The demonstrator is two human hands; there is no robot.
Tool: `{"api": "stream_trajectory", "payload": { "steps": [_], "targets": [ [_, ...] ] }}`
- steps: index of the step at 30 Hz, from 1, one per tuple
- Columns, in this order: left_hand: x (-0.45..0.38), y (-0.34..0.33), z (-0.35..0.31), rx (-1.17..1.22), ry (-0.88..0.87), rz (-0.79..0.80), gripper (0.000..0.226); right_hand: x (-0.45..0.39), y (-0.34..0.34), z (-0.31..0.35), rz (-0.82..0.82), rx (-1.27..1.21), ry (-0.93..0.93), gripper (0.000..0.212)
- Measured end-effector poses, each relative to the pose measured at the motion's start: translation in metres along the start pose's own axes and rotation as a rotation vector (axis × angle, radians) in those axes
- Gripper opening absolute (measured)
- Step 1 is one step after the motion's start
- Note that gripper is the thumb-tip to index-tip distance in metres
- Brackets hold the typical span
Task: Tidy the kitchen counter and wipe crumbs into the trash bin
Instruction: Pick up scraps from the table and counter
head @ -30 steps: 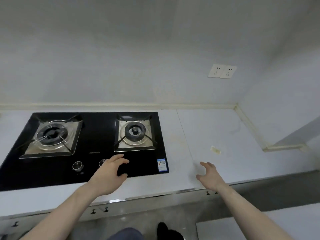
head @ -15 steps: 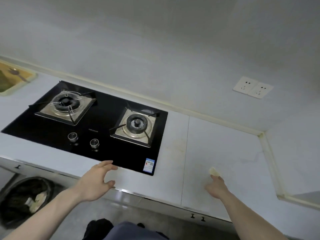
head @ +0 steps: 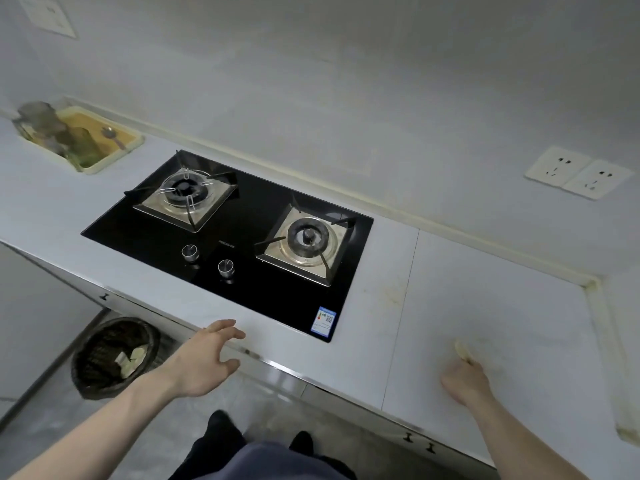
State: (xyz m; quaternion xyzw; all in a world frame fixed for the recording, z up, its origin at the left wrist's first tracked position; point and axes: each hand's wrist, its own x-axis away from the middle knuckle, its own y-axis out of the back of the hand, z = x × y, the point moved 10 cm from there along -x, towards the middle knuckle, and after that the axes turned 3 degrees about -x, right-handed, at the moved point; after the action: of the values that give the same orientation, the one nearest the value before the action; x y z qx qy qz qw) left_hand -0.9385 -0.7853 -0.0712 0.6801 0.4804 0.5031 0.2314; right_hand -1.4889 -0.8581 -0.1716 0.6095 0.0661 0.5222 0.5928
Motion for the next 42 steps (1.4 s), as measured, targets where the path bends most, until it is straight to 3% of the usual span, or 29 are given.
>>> {"api": "stream_trajectory", "payload": {
  "steps": [5,10,18,23,31,42],
  "targets": [
    [-0.006,0.000,-0.008,0.016,-0.009,-0.002,0.053,0.053,-0.002,0.049,-0.144,-0.123,0.271,0.070],
    [-0.001,-0.006,-0.009,0.032,-0.028,0.072,0.056,0.113,-0.036,0.109,-0.097,-0.339,0.435,0.064],
    [0.042,0.045,0.085,0.093,0.062,-0.033,0.057,0.238,-0.161,0.255,0.273,-0.295,0.767,0.058],
    [0.101,0.065,0.173,0.126,0.155,-0.099,0.059,0.323,-0.234,0.342,0.484,-0.110,0.940,0.060],
    [0.202,0.086,0.320,0.216,0.349,-0.229,0.053,0.420,-0.344,0.425,0.609,0.063,1.043,0.060],
    [0.256,0.081,0.425,0.351,0.542,-0.310,0.054,0.479,-0.457,0.502,0.837,0.246,1.055,0.067]
  ]
}}
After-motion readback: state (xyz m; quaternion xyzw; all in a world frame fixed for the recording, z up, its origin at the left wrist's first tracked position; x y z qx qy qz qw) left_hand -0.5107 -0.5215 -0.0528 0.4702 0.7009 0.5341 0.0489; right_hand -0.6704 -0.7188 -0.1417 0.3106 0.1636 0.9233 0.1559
